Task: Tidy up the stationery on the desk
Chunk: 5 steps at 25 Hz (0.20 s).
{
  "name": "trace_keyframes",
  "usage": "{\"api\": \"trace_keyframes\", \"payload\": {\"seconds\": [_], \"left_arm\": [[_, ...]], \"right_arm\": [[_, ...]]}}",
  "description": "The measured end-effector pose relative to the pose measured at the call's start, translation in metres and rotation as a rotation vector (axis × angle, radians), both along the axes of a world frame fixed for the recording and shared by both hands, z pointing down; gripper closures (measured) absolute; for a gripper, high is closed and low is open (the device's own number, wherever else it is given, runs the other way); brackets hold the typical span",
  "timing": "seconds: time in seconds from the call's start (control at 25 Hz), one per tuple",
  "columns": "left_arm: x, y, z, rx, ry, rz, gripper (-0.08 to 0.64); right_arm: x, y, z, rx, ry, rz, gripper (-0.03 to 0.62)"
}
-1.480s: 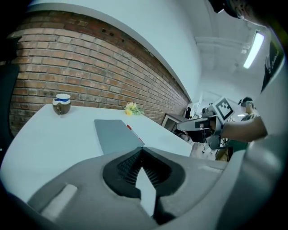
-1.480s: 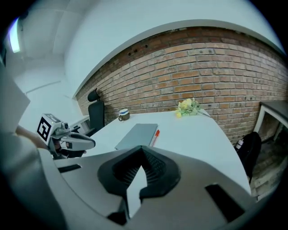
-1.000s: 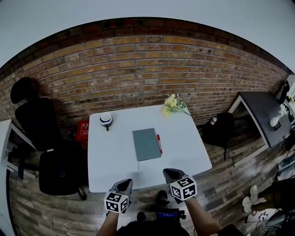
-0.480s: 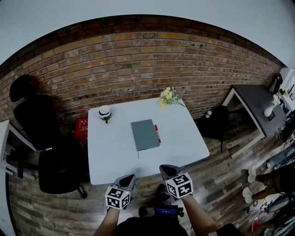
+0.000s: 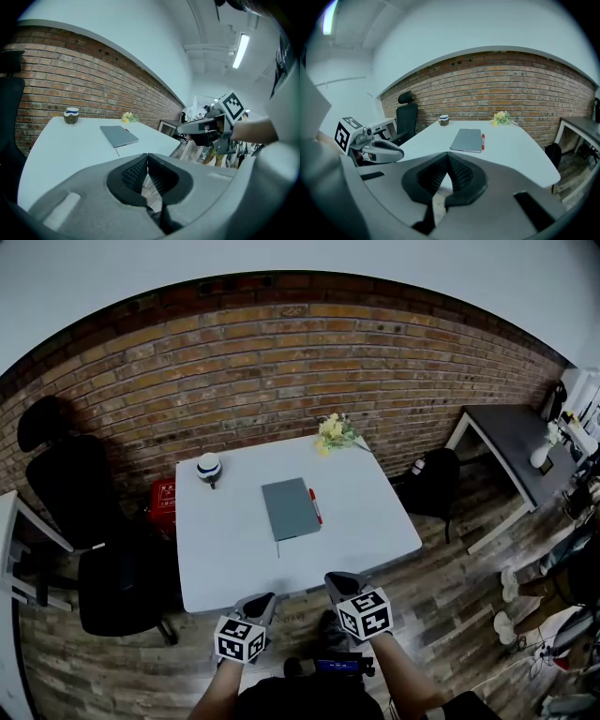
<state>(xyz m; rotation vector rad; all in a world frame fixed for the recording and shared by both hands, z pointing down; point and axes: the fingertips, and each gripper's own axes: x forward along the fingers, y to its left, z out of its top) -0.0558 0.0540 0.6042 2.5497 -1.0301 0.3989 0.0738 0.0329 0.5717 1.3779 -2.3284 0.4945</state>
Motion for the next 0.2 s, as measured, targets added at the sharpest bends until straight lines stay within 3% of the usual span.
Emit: {"api": "trace_keyframes", "payload": {"seconds": [0.2], "left_arm": [[0.0045,0.0033,-0.0027,0.002,0.001,0.006,0.548]], "right_arm": [[0.0026,0.003,-0.0032,0.003,-0.004,0.0,0.583]]}}
